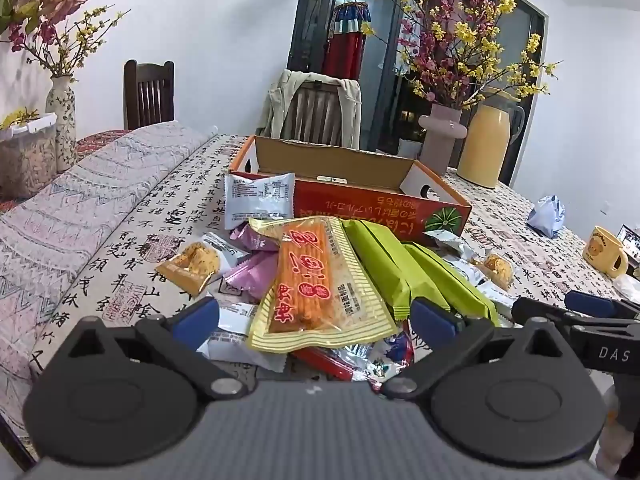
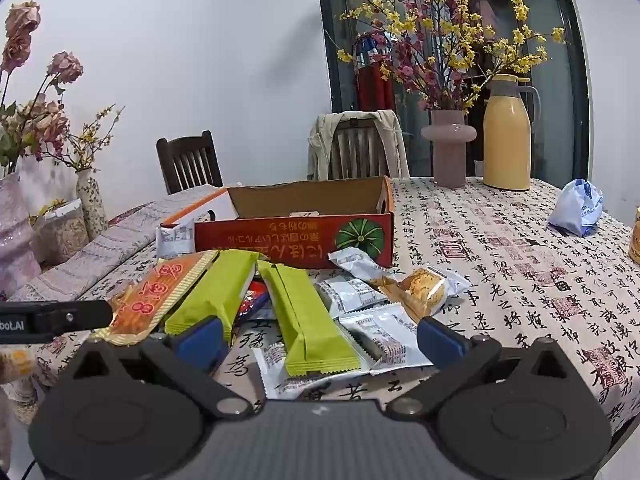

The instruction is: Organize snacks

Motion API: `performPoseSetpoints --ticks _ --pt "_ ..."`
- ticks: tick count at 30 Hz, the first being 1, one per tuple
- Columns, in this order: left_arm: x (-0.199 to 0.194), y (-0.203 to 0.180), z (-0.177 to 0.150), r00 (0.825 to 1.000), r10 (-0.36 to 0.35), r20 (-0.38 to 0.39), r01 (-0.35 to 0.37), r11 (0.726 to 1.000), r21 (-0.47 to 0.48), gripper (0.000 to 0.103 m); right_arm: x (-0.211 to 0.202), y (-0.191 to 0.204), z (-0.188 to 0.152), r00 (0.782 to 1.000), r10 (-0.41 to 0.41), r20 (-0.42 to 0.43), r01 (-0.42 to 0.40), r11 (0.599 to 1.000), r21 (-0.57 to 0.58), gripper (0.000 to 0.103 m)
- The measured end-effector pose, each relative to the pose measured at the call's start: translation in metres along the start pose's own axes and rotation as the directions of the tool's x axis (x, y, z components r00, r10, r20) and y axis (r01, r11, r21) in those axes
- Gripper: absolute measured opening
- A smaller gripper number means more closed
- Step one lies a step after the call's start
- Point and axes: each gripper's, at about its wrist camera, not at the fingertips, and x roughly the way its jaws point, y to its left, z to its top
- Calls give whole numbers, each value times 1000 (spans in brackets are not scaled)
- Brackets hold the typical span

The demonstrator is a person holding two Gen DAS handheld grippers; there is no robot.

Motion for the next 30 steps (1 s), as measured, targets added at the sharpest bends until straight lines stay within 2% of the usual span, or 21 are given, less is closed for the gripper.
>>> performPoseSetpoints --ticks 30 --pt "-2 6 -1 1000 17 3 -17 1000 -26 103 2 0 -3 1000 3 -8 -3 1000 9 103"
